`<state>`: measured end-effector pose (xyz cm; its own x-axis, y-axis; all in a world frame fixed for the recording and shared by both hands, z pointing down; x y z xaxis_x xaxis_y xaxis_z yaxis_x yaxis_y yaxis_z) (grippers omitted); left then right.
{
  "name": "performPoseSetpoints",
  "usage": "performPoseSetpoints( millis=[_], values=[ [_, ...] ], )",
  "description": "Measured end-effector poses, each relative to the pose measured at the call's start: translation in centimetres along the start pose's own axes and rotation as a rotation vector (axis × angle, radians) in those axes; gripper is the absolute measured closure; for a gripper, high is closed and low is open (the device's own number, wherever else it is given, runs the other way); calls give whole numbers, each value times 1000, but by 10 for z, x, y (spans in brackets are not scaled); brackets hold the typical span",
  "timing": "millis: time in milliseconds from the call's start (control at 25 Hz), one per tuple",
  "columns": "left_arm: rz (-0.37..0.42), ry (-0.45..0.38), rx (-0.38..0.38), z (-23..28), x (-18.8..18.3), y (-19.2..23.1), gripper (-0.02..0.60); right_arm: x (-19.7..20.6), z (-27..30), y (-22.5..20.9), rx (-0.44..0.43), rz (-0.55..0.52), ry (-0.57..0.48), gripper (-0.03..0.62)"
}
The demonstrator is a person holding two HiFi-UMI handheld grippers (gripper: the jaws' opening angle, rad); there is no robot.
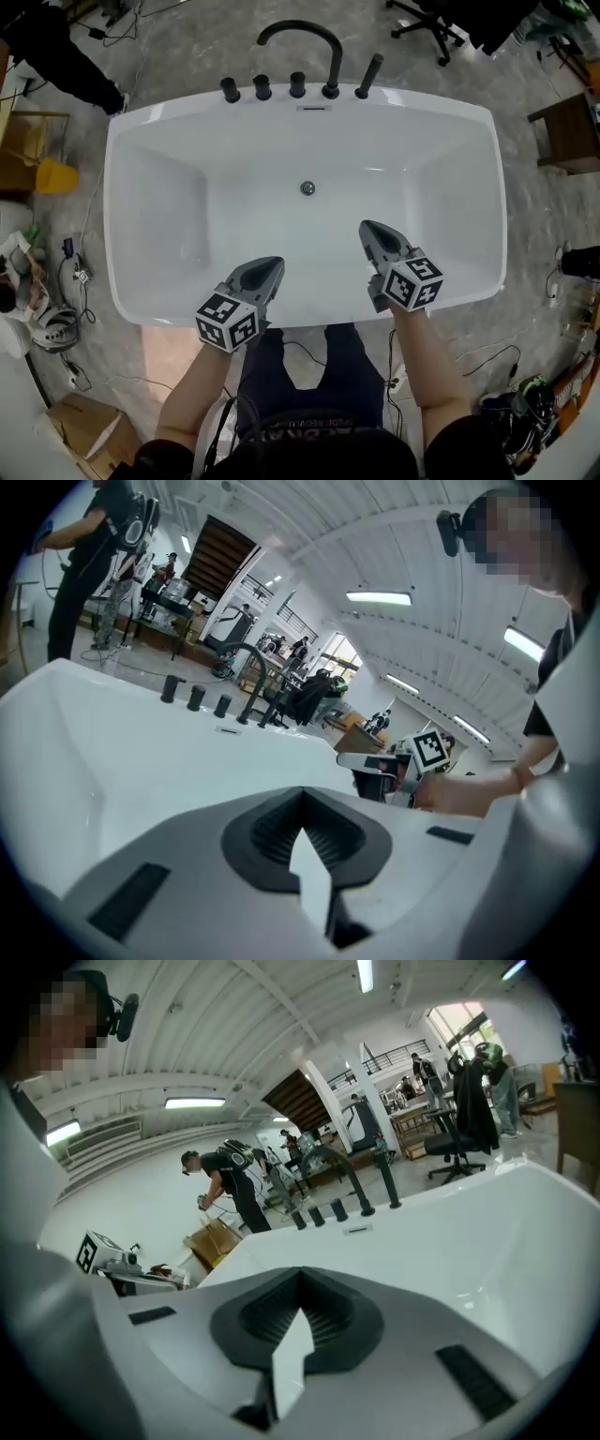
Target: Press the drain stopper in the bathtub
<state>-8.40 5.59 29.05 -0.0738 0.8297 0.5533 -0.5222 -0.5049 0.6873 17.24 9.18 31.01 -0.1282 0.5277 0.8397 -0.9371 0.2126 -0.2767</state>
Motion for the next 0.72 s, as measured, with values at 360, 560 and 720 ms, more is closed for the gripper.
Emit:
performPoseSetpoints(
  millis=[360,560,720],
  values=[
    [135,-75,34,-42,-55,-70,578,-80,-76,47,12,-43,-219,583],
    [183,-99,50,-61,-69,-108,577,-107,-109,72,-10,-50,-303,583],
    [217,-112,74,-72,-74,-132,577,-122,-128,92,-45,-89,-344,583]
  ],
)
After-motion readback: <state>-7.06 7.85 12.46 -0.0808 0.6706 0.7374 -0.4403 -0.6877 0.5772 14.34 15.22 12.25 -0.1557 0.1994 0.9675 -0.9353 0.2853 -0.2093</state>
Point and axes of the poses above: the fingertips, and each gripper's own axes: z forward along the fingers, y to its left, x out of its underside, the point moved 7 cm from there along -z, backward along the fingers, and after that the axes turned 15 degrees about -z, right-handed, at the moved point
